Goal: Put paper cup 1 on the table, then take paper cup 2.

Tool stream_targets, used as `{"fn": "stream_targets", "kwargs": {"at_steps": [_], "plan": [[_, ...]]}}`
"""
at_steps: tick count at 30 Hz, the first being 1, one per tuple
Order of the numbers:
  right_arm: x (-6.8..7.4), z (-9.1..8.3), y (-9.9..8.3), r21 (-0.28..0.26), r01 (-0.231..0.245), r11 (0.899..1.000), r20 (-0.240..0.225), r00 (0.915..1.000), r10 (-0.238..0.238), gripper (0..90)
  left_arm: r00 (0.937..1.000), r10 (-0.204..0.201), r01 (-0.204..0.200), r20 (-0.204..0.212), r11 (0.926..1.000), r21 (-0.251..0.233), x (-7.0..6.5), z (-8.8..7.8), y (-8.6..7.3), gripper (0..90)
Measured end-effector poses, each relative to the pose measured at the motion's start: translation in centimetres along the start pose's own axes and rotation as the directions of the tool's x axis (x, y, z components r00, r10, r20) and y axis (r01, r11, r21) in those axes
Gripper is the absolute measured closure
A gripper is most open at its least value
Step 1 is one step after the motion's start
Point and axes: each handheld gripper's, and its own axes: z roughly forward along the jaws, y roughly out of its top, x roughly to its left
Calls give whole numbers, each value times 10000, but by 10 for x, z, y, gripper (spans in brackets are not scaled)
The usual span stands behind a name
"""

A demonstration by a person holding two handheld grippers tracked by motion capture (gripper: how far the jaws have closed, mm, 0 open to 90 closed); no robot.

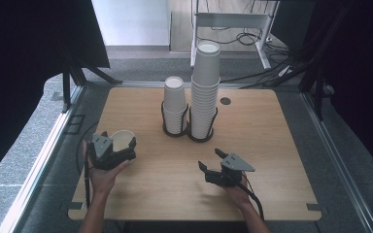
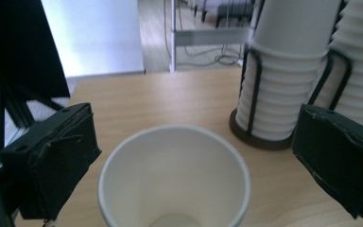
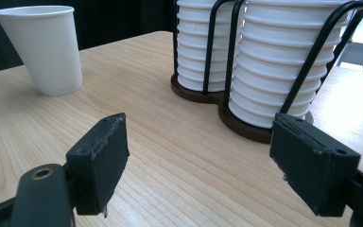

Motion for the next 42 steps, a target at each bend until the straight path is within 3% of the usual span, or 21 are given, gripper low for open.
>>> {"fn": "stream_targets", "kwargs": {"at_steps": [3,6,9,14,19,23,35,42], "plan": [[0,-1,1,-36,-13,10000,9,10000,13,204,9994,44,-30,335,9991,-413,-8,-8,6,61],[0,-2,1,-43,-13,10000,13,10000,13,204,9950,-78,123,992,9989,-456,-14,-11,10,75],[-1,-2,1,-58,-11,10000,17,10000,11,204,9851,-283,356,1697,9986,-398,-21,-11,11,81],[-1,-3,1,-94,-26,10000,21,10000,26,203,9715,-405,436,2334,9990,-82,-29,-6,9,147],[-1,-3,1,-100,-101,9999,-19,9999,101,203,9630,-660,614,2612,9978,260,-33,-4,8,151],[-1,-2,1,-100,-5,9999,-86,10000,4,203,9503,-744,638,3024,9970,447,-38,-3,7,155],[-3,-8,3,-61,226,9997,-116,9997,-226,202,9316,-169,-139,3632,9965,822,-65,6,1,153],[-5,-9,4,146,240,9996,-105,9997,-239,199,9095,136,-619,4155,9928,1030,-80,14,-1,153]]}}
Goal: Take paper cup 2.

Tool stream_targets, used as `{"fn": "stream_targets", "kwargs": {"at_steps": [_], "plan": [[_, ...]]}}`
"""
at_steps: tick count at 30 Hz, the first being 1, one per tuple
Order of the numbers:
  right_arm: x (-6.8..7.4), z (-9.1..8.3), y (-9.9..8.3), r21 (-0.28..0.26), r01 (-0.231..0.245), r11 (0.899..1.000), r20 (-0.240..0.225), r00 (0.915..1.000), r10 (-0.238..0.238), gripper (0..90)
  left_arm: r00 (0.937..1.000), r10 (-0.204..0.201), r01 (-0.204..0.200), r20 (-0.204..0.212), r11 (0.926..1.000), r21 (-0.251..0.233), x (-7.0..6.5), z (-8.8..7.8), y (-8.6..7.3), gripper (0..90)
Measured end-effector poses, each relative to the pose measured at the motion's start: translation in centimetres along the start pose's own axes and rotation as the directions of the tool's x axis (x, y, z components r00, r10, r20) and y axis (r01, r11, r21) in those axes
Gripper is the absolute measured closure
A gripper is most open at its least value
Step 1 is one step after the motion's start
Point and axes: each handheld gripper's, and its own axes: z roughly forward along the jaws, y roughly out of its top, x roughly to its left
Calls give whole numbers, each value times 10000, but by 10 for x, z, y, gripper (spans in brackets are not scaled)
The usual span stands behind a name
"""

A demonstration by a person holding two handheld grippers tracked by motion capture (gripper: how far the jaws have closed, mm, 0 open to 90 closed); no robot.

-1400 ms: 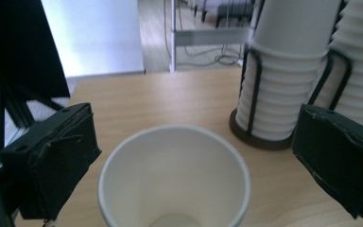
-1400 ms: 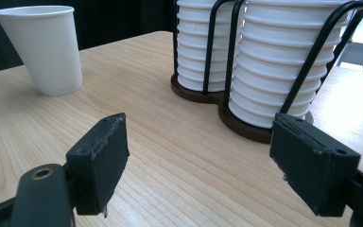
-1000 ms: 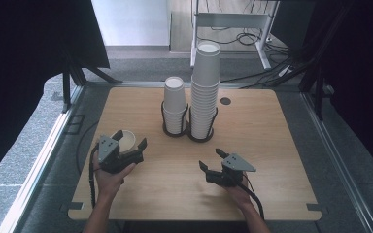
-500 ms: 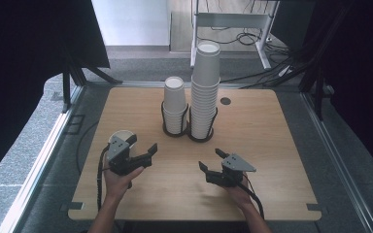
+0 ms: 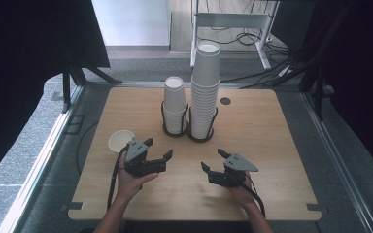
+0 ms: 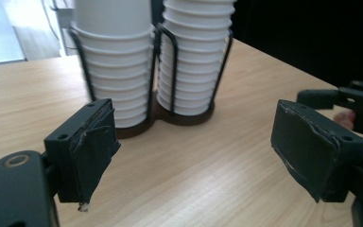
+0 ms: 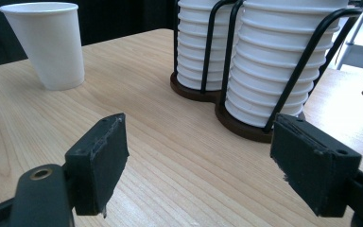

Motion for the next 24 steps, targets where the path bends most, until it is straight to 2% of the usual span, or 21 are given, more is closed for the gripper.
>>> {"fn": "stream_targets", "kwargs": {"at_steps": [6,8,12,14,18,20,24], "plan": [[-8,4,10,-82,-101,9999,32,9999,102,197,9993,186,-201,317,9987,465,-8,13,-6,151],[-13,7,16,-73,-46,10000,83,10000,46,193,9985,348,-375,430,9972,646,-12,18,-7,151],[-27,12,31,-223,-268,9994,313,9991,275,185,9961,551,-609,690,9946,843,-17,26,-7,151],[-33,14,40,-285,-336,9990,441,9984,348,180,9928,700,-800,968,9914,1038,-21,30,-9,152],[-42,16,54,-278,-585,9979,454,9972,597,178,9892,871,-1013,1179,9876,1201,-27,32,-14,151],[-45,18,62,-301,-519,9982,506,9973,533,173,9872,1016,-1169,1227,9853,1246,-31,34,-15,151],[-49,21,74,-398,-459,9982,570,9972,481,157,9859,1030,-1201,1323,9844,1287,-34,35,-16,151]]}}
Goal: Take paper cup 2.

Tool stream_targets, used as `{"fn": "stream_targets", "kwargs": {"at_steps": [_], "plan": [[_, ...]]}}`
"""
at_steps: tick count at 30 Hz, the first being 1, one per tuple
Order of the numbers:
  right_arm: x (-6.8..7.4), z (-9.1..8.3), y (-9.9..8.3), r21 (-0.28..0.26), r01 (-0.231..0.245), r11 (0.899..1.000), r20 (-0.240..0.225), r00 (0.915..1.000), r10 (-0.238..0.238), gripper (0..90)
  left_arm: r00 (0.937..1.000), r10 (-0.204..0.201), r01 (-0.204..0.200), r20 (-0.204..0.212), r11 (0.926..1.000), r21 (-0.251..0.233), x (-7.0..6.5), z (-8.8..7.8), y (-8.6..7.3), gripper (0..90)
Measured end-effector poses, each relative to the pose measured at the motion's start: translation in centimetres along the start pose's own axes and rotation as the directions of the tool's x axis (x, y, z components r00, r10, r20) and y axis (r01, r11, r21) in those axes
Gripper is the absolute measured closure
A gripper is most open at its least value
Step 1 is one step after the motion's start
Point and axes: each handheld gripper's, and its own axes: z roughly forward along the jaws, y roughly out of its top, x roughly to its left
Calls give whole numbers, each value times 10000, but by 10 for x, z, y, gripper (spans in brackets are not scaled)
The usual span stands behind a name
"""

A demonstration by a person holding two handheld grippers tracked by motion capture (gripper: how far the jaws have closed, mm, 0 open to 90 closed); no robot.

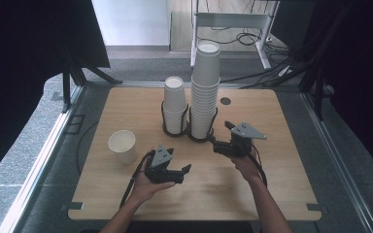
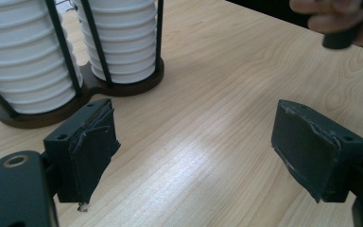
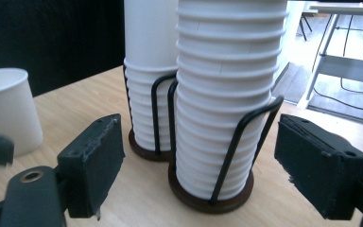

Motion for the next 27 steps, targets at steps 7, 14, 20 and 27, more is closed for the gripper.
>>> {"fn": "stream_targets", "kwargs": {"at_steps": [7,14,20,27], "plan": [[-8,15,20,125,-52,9999,-80,10000,53,124,9998,-181,181,91,9998,64,2,1,-1,152],[-14,34,50,-129,-61,9999,-213,9998,58,73,9996,-165,154,214,9987,496,4,10,-5,153],[-24,53,80,-229,-399,9989,-21,9992,398,7,9994,-272,259,235,9981,559,4,10,-8,155],[-29,70,97,-564,-643,9963,-15,9979,644,0,9990,-361,349,270,9984,447,6,6,-7,156]]}}
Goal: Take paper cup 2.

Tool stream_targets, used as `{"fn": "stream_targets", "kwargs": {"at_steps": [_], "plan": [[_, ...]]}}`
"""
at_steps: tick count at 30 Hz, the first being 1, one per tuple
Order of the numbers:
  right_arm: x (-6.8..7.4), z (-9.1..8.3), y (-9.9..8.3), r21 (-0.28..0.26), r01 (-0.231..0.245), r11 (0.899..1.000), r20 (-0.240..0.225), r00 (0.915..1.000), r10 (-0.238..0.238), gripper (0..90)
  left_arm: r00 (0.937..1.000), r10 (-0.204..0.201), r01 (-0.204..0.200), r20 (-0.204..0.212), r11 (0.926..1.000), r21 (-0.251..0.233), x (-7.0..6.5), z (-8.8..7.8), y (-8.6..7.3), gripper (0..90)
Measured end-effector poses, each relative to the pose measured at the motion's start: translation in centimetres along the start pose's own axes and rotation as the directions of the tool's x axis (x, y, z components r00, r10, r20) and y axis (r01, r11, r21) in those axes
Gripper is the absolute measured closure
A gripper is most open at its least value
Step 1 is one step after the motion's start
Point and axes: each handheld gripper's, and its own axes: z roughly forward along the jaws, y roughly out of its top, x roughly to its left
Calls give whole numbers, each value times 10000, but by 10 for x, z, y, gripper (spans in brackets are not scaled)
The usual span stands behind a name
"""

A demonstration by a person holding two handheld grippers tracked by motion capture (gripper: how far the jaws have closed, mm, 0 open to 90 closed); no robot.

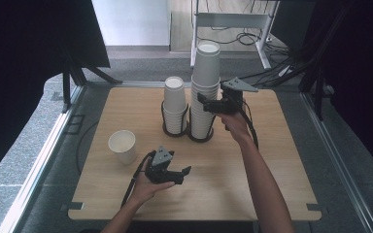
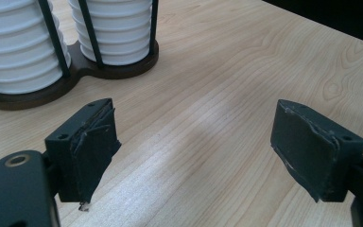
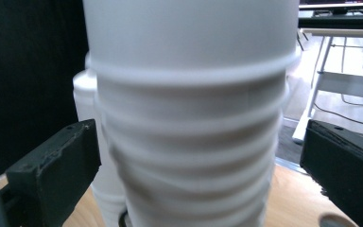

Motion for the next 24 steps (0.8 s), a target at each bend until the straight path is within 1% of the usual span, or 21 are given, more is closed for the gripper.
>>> {"fn": "stream_targets", "kwargs": {"at_steps": [1,5,6,7,11,13,15,17,19,20,22,23,24], "plan": [[0,3,3,-65,-74,10000,-81,9999,73,0,10000,-22,22,2,10000,1,0,0,0,157],[2,12,12,-74,-8,10000,-234,9997,6,2,9999,-100,100,-29,10000,5,2,-1,-1,158],[3,14,13,-82,-8,10000,-195,9998,7,20,9999,-111,111,-56,9999,-22,2,-2,-1,158],[3,15,13,-75,0,10000,-116,9999,-1,22,9999,-133,132,-101,9999,-101,3,-3,0,159],[1,17,10,-69,-175,9998,-364,9992,172,25,9997,-201,194,-163,9989,-425,5,-10,5,165],[2,16,10,-104,-153,9998,-400,9991,149,26,9996,-256,246,-152,9977,-632,5,-13,10,165],[2,16,9,-134,-84,9999,-449,9990,78,28,9993,-332,319,-144,9957,-872,6,-18,18,165],[2,16,8,-202,-72,9998,-452,9990,63,30,9990,-441,428,-74,9916,-1219,7,-23,28,166],[2,16,7,-279,-92,9996,-449,9990,79,30,9991,-423,429,71,9882,-1472,9,-27,42,167],[2,16,7,-330,-91,9994,-466,9989,75,31,9993,-363,362,21,9868,-1580,9,-29,49,167],[2,16,6,-397,-87,9992,-484,9988,68,31,9999,-93,68,-144,9858,-1676,9,-33,65,166],[2,16,6,-413,-93,9991,-500,9987,73,31,9998,-30,-3,-187,9851,-1720,9,-34,70,166],[2,16,6,-397,-75,9992,-512,9987,54,31,9998,51,-84,-186,9837,-1797,9,-36,79,166]]}}
